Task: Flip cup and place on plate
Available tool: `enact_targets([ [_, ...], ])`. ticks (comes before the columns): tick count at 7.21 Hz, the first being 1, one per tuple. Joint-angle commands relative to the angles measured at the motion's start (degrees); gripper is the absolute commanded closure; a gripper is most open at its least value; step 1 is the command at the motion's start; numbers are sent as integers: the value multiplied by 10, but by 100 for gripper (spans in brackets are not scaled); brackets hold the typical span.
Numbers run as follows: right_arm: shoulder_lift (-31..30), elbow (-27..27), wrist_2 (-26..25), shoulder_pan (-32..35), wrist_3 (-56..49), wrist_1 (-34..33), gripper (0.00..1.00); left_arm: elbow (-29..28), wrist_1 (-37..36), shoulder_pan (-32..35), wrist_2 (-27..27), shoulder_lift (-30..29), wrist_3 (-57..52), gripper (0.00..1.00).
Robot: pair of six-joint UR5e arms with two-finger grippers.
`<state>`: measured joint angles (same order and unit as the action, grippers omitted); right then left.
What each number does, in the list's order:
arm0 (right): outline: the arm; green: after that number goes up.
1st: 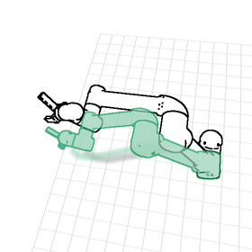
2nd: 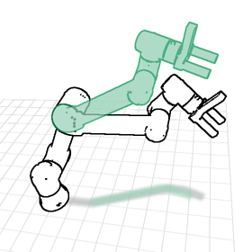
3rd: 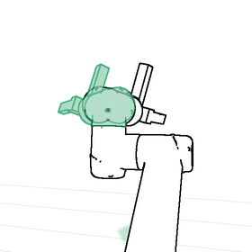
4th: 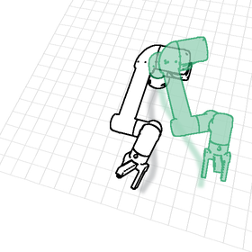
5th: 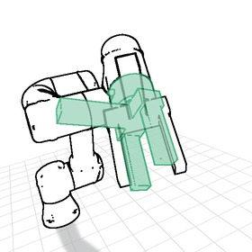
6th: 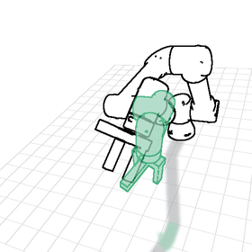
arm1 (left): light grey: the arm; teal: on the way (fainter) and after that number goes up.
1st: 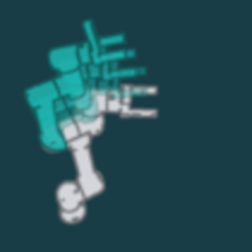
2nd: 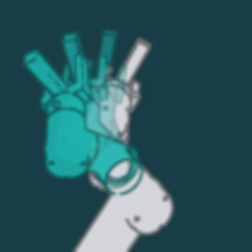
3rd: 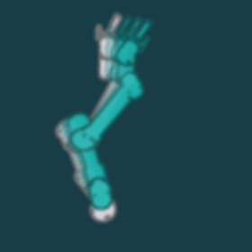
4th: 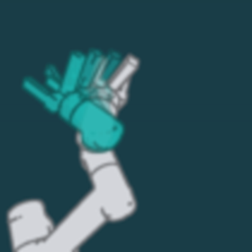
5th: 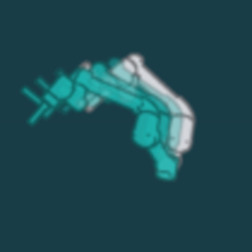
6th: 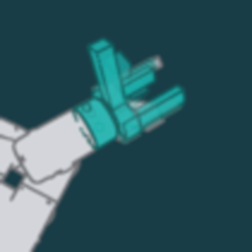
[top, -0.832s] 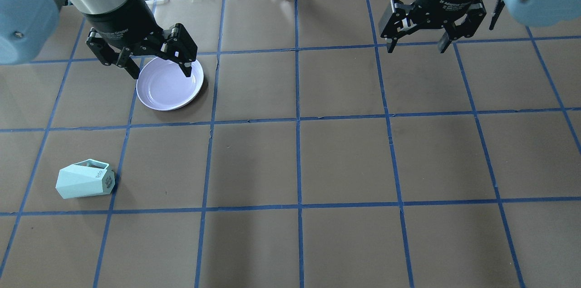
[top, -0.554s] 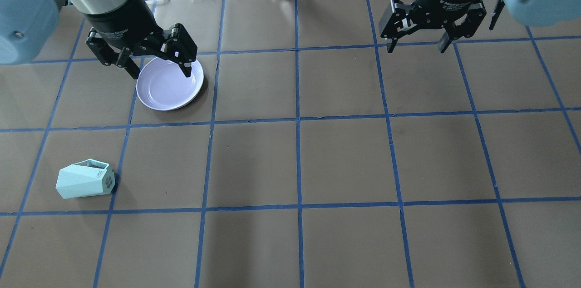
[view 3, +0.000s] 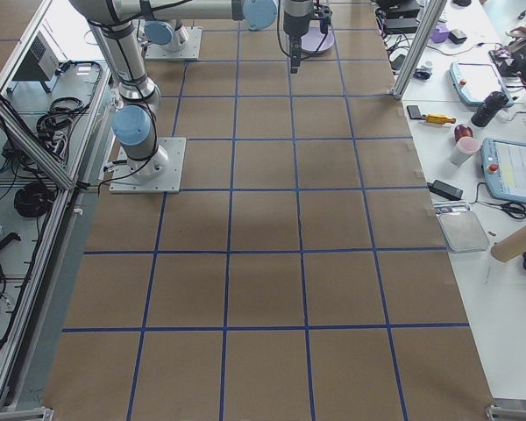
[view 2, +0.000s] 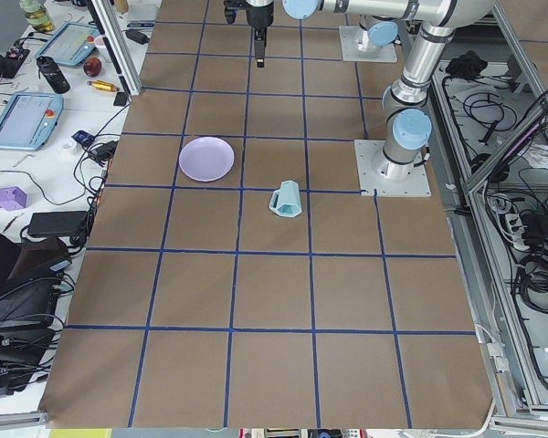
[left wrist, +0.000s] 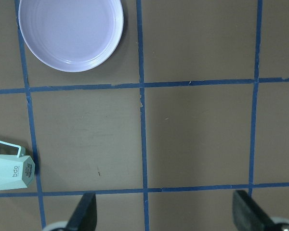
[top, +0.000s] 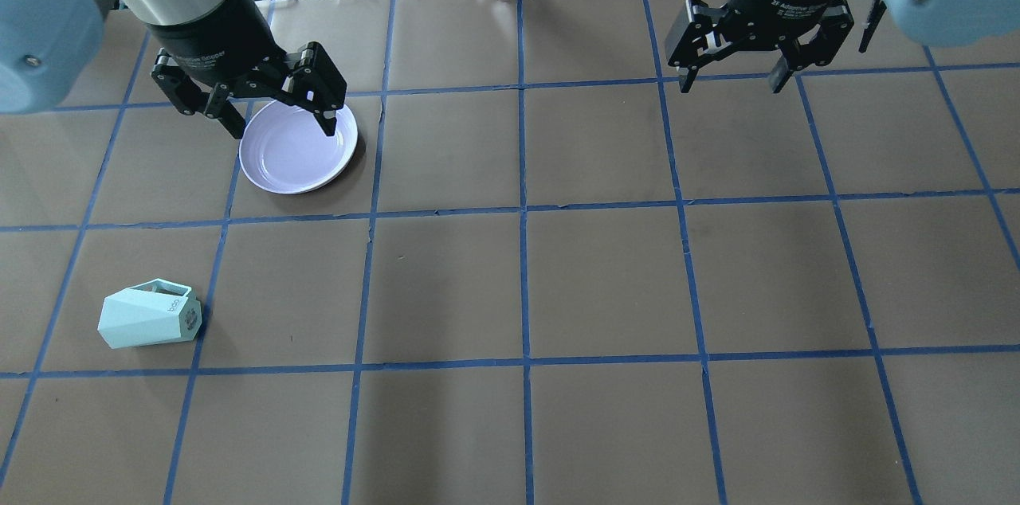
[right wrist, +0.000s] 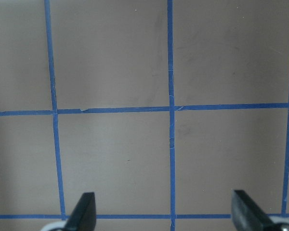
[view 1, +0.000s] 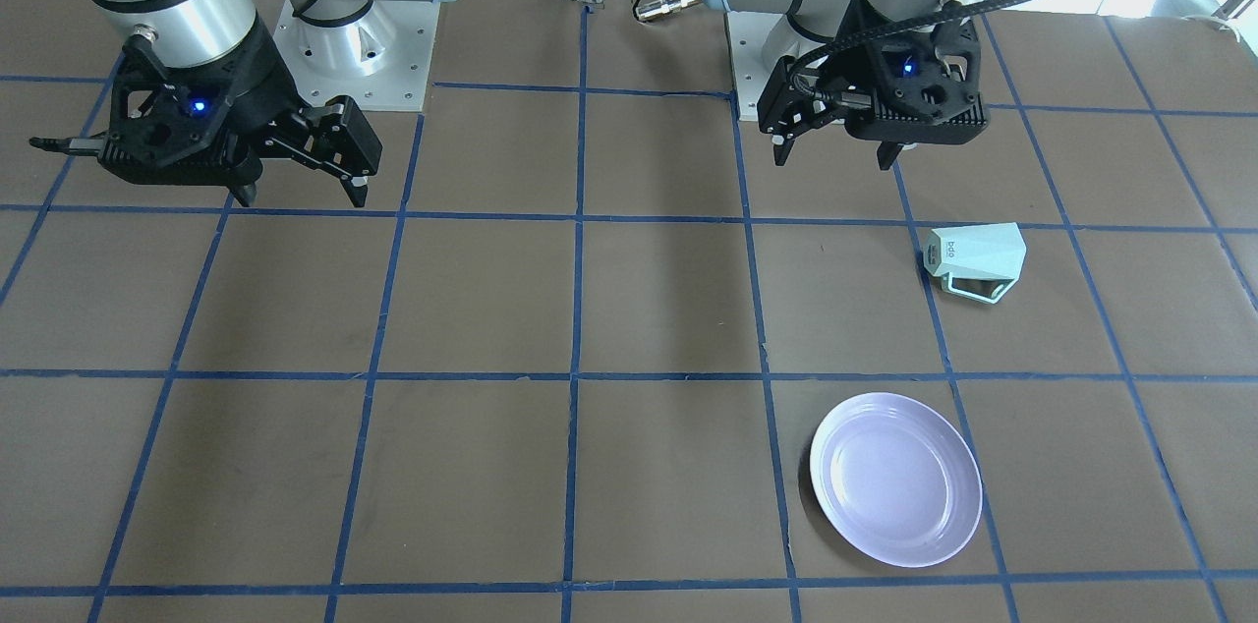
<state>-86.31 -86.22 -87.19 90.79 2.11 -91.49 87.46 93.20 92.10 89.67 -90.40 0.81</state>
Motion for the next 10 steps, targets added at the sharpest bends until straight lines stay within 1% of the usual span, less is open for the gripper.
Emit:
enact_targets([
  [1, 0, 0, 0, 0, 0, 0, 0, 1, 0, 0, 0, 0, 0, 0],
  [10, 0, 0, 0, 0, 0, 0, 0, 10, -7, -3, -1, 7, -19, 0],
])
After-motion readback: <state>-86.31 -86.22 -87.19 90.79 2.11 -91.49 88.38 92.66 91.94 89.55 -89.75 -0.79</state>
